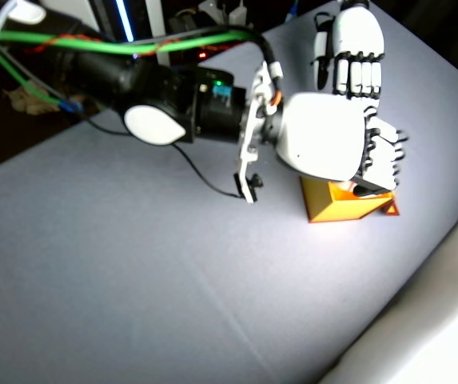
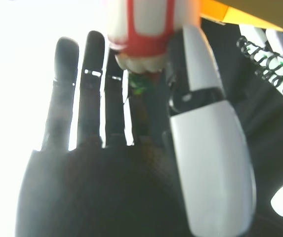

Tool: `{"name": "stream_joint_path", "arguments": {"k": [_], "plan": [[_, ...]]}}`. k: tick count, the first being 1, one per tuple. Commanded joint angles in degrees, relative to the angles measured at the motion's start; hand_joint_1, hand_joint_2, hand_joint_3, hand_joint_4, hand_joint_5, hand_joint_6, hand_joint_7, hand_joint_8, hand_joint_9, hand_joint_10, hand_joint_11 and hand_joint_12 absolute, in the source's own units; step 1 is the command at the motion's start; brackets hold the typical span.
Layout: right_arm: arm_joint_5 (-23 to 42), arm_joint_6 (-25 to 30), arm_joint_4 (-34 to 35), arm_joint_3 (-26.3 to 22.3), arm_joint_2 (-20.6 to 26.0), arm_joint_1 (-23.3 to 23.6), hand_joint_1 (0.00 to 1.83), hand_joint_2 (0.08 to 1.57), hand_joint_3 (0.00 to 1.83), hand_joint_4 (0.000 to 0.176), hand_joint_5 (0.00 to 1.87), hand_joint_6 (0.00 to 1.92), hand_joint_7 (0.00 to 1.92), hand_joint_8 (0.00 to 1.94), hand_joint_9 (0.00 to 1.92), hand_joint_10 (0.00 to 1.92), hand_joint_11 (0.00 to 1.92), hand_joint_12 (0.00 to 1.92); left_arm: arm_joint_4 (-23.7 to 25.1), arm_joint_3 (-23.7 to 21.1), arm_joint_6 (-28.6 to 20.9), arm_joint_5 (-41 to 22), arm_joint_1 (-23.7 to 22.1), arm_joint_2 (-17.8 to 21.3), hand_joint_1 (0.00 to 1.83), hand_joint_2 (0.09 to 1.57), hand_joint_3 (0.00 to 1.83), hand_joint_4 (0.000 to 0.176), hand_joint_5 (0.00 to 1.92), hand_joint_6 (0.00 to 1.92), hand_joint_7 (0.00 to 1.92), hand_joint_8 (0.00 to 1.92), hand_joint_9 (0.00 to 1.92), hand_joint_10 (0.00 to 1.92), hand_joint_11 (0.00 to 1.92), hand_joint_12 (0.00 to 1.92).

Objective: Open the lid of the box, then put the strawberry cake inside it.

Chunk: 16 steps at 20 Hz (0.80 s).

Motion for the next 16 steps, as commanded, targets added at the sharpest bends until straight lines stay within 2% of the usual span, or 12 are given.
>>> {"name": "stream_joint_path", "arguments": {"k": [1,4,5,7,8,9,12,13,14,15,16], "plan": [[6.77,0.25,0.57,-0.32,0.27,0.91,0.9,1.18,0.0,0.017,0.15,0.02,0.2,0.02,0.07,0.92,0.0,1.77,-0.85,0.08,-0.1,-7.42,-0.51,-0.1,0.74,1.43,0.0,0.083,0.01,0.0,0.0,0.0,0.0,0.0,0.0,0.27],[7.13,0.25,0.55,-1.81,0.32,0.91,0.87,1.18,0.0,0.018,0.12,0.0,0.13,0.0,0.05,0.86,0.0,1.71,-0.99,-0.3,-0.1,-7.85,-0.48,0.02,0.71,1.44,0.0,0.082,0.0,0.0,0.0,0.0,0.0,0.0,0.0,0.2],[7.58,0.25,0.52,-2.35,0.35,0.91,0.86,1.18,0.0,0.0,0.12,0.0,0.15,0.01,0.05,0.91,0.0,1.73,-1.09,-0.41,-0.1,-8.08,-0.45,0.06,0.69,1.45,0.0,0.086,0.0,0.0,0.0,0.0,0.0,0.0,0.0,0.08],[9.15,0.25,0.36,-4.62,3.13,0.87,0.91,1.17,0.0,0.0,0.16,0.01,0.22,0.02,0.11,0.91,0.0,1.74,-1.31,-0.67,-0.1,-8.58,-0.38,0.13,0.67,1.45,0.0,0.099,0.0,0.0,0.0,0.0,0.0,0.0,0.0,0.05],[10.39,0.25,0.12,-6.12,5.02,0.46,0.83,1.18,0.0,0.0,0.15,0.0,0.21,0.01,0.11,0.83,0.0,1.6,-1.4,-0.91,-0.1,-8.87,-0.35,0.28,0.63,1.46,0.01,0.105,0.0,0.0,0.0,0.0,0.0,0.0,0.0,0.03],[11.59,0.25,-0.03,-7.47,6.6,-0.18,0.76,1.21,0.0,0.0,0.13,0.0,0.17,0.0,0.09,0.71,0.0,1.46,-1.51,-1.16,-0.1,-9.23,-0.32,0.53,0.64,1.46,0.0,0.091,0.0,0.0,0.0,0.0,0.0,0.0,0.0,0.01],[16.22,0.26,-0.27,-11.58,11.38,-2.98,0.62,1.26,0.01,0.0,0.07,0.0,0.08,0.0,0.0,0.59,0.0,1.38,-2.1,-2.22,-0.1,-11.07,0.56,1.55,0.59,1.46,0.0,0.072,0.0,0.0,0.0,0.0,0.0,0.0,0.01,0.01],[17.77,0.26,-0.38,-13.03,13.16,-4.27,0.66,1.26,0.01,0.0,0.09,0.01,0.05,0.0,0.0,0.44,0.0,1.15,-2.38,-2.54,-0.1,-11.91,0.87,1.87,0.59,1.46,0.0,0.075,0.0,0.0,0.0,0.0,0.0,0.0,0.0,0.0],[19.64,0.26,-0.42,-14.67,14.97,-5.91,0.58,1.27,0.01,0.0,0.08,0.01,0.04,0.0,0.0,0.37,0.0,1.17,-2.74,-2.87,-0.1,-12.85,1.25,2.22,0.6,1.46,0.0,0.078,0.01,0.0,0.0,0.0,0.0,0.0,0.01,0.01],[21.45,0.26,-0.42,-16.02,16.62,-7.44,0.5,1.32,0.01,0.0,0.03,0.0,0.01,0.0,0.0,0.14,0.0,0.95,-3.08,-3.15,-0.1,-13.58,1.56,2.51,0.6,1.46,0.0,0.082,0.02,0.01,0.0,0.0,0.0,0.0,0.03,0.02],[23.87,0.26,-0.35,-17.69,18.69,-9.72,0.44,1.33,0.0,0.0,0.01,0.0,0.0,0.0,0.0,0.03,0.0,0.79,-3.53,-3.44,-0.1,-14.52,1.95,2.79,0.63,1.45,0.0,0.087,0.02,0.01,0.0,0.0,0.0,0.0,0.02,0.02]]}}
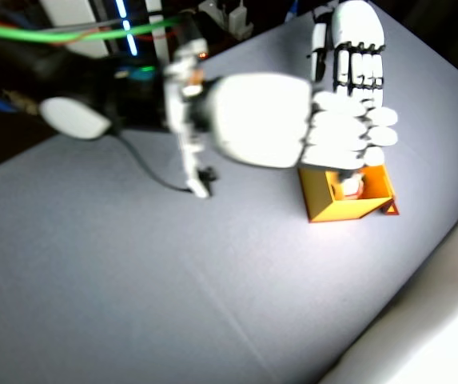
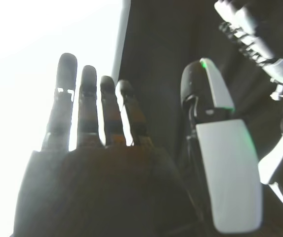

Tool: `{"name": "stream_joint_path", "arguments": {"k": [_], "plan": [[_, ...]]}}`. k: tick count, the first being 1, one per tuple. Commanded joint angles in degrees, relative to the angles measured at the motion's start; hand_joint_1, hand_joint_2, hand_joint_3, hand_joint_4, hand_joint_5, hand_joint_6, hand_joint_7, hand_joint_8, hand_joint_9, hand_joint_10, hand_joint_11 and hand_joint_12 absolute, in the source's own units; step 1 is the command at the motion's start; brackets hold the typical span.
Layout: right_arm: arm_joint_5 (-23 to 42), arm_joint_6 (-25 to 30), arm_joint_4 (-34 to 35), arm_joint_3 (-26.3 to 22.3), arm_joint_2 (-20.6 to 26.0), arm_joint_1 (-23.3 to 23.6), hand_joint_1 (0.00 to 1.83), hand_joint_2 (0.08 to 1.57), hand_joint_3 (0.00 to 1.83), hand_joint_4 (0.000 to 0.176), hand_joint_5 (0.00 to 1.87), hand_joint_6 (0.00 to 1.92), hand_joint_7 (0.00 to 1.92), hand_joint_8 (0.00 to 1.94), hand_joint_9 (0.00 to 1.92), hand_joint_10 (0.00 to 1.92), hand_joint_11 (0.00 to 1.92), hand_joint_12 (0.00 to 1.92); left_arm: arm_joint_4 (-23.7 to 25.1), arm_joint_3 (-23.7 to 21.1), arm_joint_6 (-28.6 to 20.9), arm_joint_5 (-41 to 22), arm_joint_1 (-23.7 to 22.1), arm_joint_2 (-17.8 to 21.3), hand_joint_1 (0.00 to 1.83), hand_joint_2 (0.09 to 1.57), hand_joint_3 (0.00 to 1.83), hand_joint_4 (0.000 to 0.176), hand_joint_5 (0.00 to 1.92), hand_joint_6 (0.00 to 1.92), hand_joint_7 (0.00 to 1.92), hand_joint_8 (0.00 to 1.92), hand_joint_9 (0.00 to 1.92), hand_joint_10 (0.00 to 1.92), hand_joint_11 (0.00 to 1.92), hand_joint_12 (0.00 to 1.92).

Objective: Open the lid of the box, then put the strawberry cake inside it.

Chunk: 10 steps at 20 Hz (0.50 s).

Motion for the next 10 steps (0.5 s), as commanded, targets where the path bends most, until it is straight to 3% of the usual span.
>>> {"name": "stream_joint_path", "arguments": {"k": [1,2,3,4,5,6,7,8,10], "plan": [[10.3,0.17,1.19,-0.72,1.54,-0.41,0.39,1.33,0.0,0.0,0.0,0.0,0.0,0.0,0.0,0.0,0.0,0.34,-1.1,-0.12,0.01,-8.6,0.04,0.87,0.64,1.45,0.0,0.084,0.02,0.01,0.0,0.0,0.0,0.0,0.01,0.03],[12.3,0.16,1.73,-2.12,3.21,-2.62,0.31,1.31,0.0,0.038,0.0,0.0,0.0,0.0,0.0,0.0,0.0,0.07,-1.55,-0.43,0.01,-9.8,0.49,1.22,0.64,1.45,0.0,0.074,0.02,0.01,0.0,0.0,0.0,0.0,0.0,0.03],[14.34,0.16,2.18,-3.37,4.72,-4.66,0.33,1.31,0.0,0.059,0.0,0.0,0.0,0.0,0.0,0.0,0.03,0.03,-2.03,-0.66,0.01,-11.11,1.0,1.48,0.66,1.44,0.0,0.067,0.02,0.0,0.0,0.0,0.0,0.0,0.0,0.03],[16.55,0.16,2.8,-4.62,6.38,-6.94,0.36,1.31,0.0,0.089,0.0,0.0,0.0,0.0,0.0,0.0,0.0,0.3,-2.59,-0.89,0.01,-12.51,1.54,1.73,0.66,1.45,0.0,0.064,0.02,0.0,0.0,0.0,0.0,0.0,0.0,0.03],[18.96,0.15,3.48,-6.03,7.99,-9.35,0.42,1.34,0.0,0.076,0.0,0.0,0.0,0.0,0.0,0.0,0.0,0.23,-3.07,-1.11,0.01,-14.12,1.92,1.88,0.67,1.44,0.0,0.051,0.03,0.0,0.0,0.0,0.0,0.0,0.0,0.11],[20.27,0.14,3.96,-6.9,9.07,-11.05,0.42,1.36,0.01,0.07,0.0,0.0,0.0,0.0,0.0,0.0,0.0,0.05,-3.22,-1.17,0.01,-15.06,2.05,1.89,0.71,1.44,0.0,0.038,0.04,0.0,0.0,0.0,0.0,0.0,0.0,0.12],[22.61,0.12,5.05,-8.31,10.99,-13.6,0.41,1.38,0.01,0.082,0.0,0.0,0.0,0.0,0.0,0.0,0.0,0.01,-3.33,-1.36,0.01,-16.34,2.11,2.0,0.69,1.44,0.0,0.042,0.03,0.0,0.0,0.0,0.0,0.0,0.0,0.11],[24.49,-0.09,5.95,-9.28,12.44,-15.67,0.4,1.38,0.01,0.117,0.0,0.0,0.0,0.0,0.0,0.0,0.0,0.0,-3.49,-1.52,0.01,-17.34,2.15,2.13,0.65,1.44,0.0,0.038,0.01,0.0,0.0,0.0,0.0,0.0,0.0,0.1],[28.65,-1.15,8.57,-11.41,14.87,-19.76,0.42,1.39,0.01,0.133,0.0,0.0,0.0,0.0,0.0,0.0,0.0,0.0,-3.96,-1.84,0.01,-19.5,2.39,2.45,0.47,1.44,0.0,0.049,0.0,0.0,0.0,0.0,0.0,0.0,0.0,0.08]]}}
